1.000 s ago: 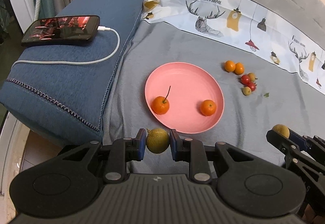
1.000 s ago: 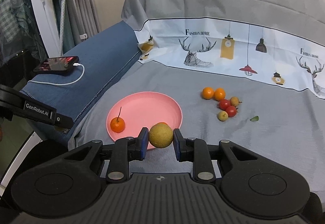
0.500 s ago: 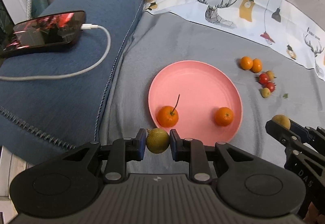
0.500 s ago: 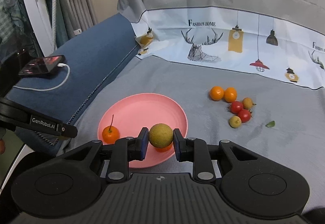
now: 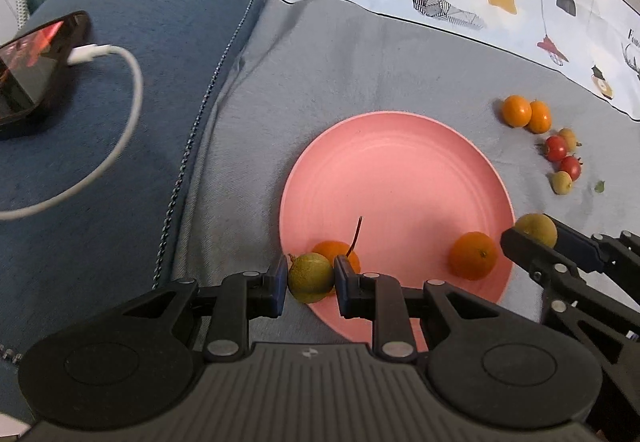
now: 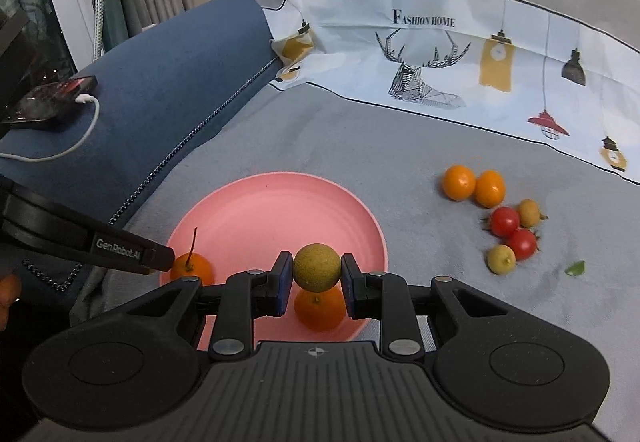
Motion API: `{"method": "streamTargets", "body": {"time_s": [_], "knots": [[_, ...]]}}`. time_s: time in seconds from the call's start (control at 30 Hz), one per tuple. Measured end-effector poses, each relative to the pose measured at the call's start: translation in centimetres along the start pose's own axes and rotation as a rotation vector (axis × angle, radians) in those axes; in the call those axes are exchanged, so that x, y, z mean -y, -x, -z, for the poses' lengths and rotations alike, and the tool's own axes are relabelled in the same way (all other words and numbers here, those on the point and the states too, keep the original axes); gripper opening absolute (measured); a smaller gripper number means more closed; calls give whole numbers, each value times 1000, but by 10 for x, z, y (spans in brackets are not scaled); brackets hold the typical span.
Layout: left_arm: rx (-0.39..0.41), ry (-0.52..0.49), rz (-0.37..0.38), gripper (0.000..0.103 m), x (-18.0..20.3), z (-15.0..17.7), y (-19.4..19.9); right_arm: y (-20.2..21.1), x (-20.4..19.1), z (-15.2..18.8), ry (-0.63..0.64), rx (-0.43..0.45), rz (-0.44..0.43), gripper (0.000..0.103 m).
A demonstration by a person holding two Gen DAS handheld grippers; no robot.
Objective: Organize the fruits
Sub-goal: 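Open both tools to drop the yellow fruits onto the pink plate, then lift both open tools away from the plate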
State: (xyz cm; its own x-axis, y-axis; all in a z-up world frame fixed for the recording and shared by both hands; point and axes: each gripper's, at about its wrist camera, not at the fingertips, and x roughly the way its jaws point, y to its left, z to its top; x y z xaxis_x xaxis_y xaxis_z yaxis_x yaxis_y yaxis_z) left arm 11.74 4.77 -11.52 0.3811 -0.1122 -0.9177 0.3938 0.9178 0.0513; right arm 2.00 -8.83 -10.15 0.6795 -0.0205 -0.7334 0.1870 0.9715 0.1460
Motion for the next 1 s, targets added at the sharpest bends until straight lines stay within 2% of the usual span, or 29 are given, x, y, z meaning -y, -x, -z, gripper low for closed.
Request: {"method": "streamTargets", "body": {"time_s": [0.1,0.13,0.17,0.23,0.27,0.33,0.43,0.73,0.87,1.0], "knots": [[1,-8,-1,28,0,-5,-6,-9,0,-3,15,1,3,27],[4,-12,6,36,0,-7,-7,-12,-1,-5,21,0,0,28],[4,-16,13,61,-1,-9,-7,-14,-1,-6,26,-6,-9,28],[27,-16,1,93,0,-11,-5,-19,-3,-10,37,-6,-15,41],[56,-18,-42,97,0,-10,-2,-18,-3,-11,38,-3,-8,47],[70,-30,-70,103,-2,-8,1,-16,-1,-13,33,-2,6,64],[62,-24,-56,103,-5,2,8,-6,4,-8,20,-11,14,74],[93,-24,-64,103,-1,53,56,61,-6,28,-25,-41,39,86],[151,42,-102,103,0,81,82,92,-14,36,-25,-9,62,90],[151,32,-97,103,4,102,98,123,-21,43,1,50,98,93]]}}
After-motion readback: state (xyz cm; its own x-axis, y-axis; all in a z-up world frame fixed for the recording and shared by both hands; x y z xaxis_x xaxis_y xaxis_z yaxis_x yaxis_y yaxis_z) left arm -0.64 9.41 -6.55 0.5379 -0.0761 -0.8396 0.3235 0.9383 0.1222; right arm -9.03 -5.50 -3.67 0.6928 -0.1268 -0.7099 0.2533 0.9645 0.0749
